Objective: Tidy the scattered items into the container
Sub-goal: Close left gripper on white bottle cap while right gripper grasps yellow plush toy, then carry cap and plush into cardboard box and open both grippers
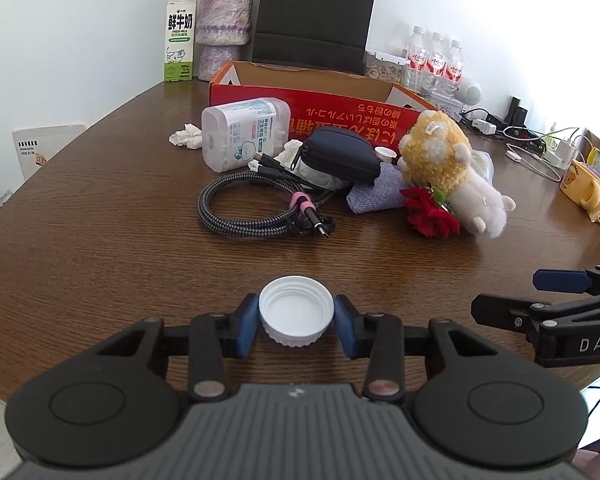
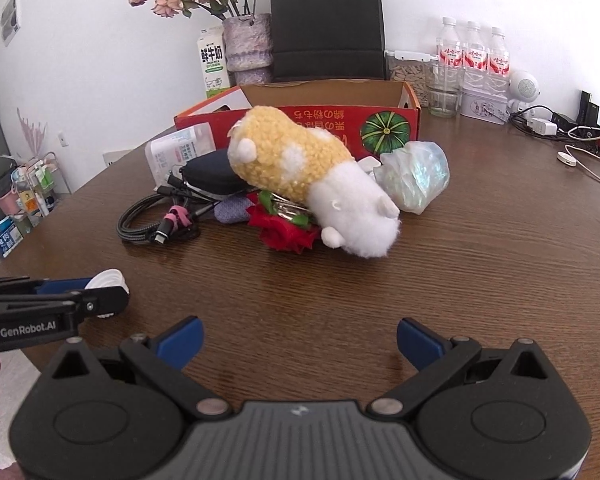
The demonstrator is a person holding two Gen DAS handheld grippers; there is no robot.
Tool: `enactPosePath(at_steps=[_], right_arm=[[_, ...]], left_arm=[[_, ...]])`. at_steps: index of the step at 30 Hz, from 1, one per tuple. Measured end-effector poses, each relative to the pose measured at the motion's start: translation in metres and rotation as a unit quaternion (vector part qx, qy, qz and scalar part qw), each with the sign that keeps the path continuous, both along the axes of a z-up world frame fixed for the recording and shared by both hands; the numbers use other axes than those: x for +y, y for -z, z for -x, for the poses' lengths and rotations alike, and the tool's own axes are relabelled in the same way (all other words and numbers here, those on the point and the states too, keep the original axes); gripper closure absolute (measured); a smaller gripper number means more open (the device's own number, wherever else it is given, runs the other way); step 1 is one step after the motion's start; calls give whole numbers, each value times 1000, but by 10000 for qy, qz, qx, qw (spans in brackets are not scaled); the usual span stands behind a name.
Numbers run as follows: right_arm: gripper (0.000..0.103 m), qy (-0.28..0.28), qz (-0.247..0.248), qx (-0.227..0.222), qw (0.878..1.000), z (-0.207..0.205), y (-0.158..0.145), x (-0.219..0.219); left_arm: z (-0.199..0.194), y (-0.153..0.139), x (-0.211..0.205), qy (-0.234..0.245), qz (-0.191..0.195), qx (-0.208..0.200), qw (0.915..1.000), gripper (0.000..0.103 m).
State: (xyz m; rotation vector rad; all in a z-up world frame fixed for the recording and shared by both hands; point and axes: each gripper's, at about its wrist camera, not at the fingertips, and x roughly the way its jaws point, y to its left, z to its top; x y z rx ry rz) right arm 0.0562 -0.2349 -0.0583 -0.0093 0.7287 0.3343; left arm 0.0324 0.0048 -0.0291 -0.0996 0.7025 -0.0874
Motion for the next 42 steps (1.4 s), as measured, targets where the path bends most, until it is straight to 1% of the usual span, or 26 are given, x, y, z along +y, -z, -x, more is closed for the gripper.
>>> enactPosePath(at_steps=[8, 16, 24, 27, 30, 33, 34, 35, 40, 41, 42], right_arm=[[0, 109, 26, -173, 9998, -19, -12, -3], [0, 142, 74, -307, 9994, -48, -22, 0], [0, -137, 217, -520, 9983, -84, -28, 12], [0, -350, 177, -527, 9978, -98, -27, 18], [0, -487, 162, -439, 9977, -113, -21, 23], [5, -592, 4, -274, 9979, -126, -14, 22], [10, -622, -93, -204, 9978, -130, -12, 21], [13, -643, -192, -174, 9976, -132, -11, 19], [25, -651, -634, -267, 9955, -136, -17, 3], [30, -638, -750, -291, 9947, -137, -19, -2], [31, -598, -853, -316, 9941, -138, -21, -6]], left_arm=[[-11, -9, 5, -2, 112, -186, 9998, 62], [-33, -23, 8, 5, 102, -361, 9993, 62], [-61, -30, 13, -27, 65, -443, 9990, 62], [-70, -31, 16, -44, 84, -436, 9990, 62], [-77, -33, 18, -53, 84, -439, 9990, 62], [-81, -35, 20, -79, 75, -463, 9989, 62], [-82, -35, 21, -93, 73, -473, 9988, 62], [-84, -36, 22, -100, 73, -481, 9988, 62], [-90, -36, 23, -122, 74, -478, 9988, 62], [-91, -36, 22, -118, 71, -483, 9987, 62], [-92, -37, 22, -107, 64, -504, 9987, 62]])
